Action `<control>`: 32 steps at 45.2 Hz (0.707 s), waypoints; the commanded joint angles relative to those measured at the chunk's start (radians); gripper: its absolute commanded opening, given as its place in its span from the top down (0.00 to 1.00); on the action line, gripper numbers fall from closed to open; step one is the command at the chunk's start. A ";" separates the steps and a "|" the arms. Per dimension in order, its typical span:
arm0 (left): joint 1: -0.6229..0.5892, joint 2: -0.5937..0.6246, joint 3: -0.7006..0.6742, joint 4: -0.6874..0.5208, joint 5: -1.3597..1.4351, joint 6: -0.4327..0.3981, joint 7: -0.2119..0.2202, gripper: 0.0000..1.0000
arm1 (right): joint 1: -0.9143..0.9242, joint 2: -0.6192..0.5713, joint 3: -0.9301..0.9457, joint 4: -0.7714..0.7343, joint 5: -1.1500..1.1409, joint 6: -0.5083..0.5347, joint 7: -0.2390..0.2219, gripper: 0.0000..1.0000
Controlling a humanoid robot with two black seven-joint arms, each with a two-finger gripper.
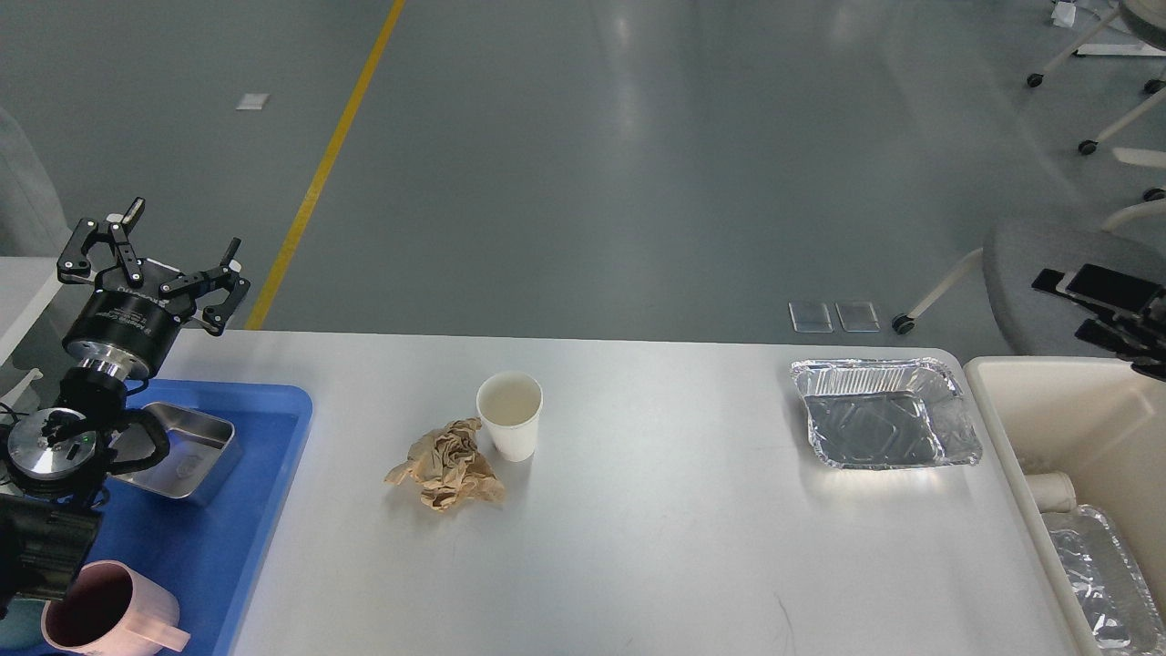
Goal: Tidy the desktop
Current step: 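Move the right gripper to the edge of the foil tray and grasp it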
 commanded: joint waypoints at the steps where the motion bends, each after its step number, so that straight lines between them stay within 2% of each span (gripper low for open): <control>1: 0.002 0.002 0.000 0.000 0.000 0.000 -0.001 0.03 | 0.007 -0.093 0.008 0.095 -0.117 0.001 0.027 0.00; 13: 0.002 0.009 0.001 0.000 0.002 0.000 -0.004 0.03 | 0.016 -0.209 0.009 0.196 -0.309 0.001 0.157 0.00; 17: 0.002 0.011 0.001 0.000 0.002 0.000 -0.004 0.03 | 0.016 -0.229 0.009 0.223 -0.362 0.001 0.186 0.00; 25: 0.011 0.014 0.001 0.000 0.003 0.002 -0.005 0.03 | 0.002 -0.205 0.006 0.200 -0.414 0.001 0.177 0.00; 32: 0.019 0.014 0.001 0.000 0.003 0.003 -0.007 0.03 | -0.005 -0.012 -0.003 0.039 -0.482 -0.001 0.133 0.00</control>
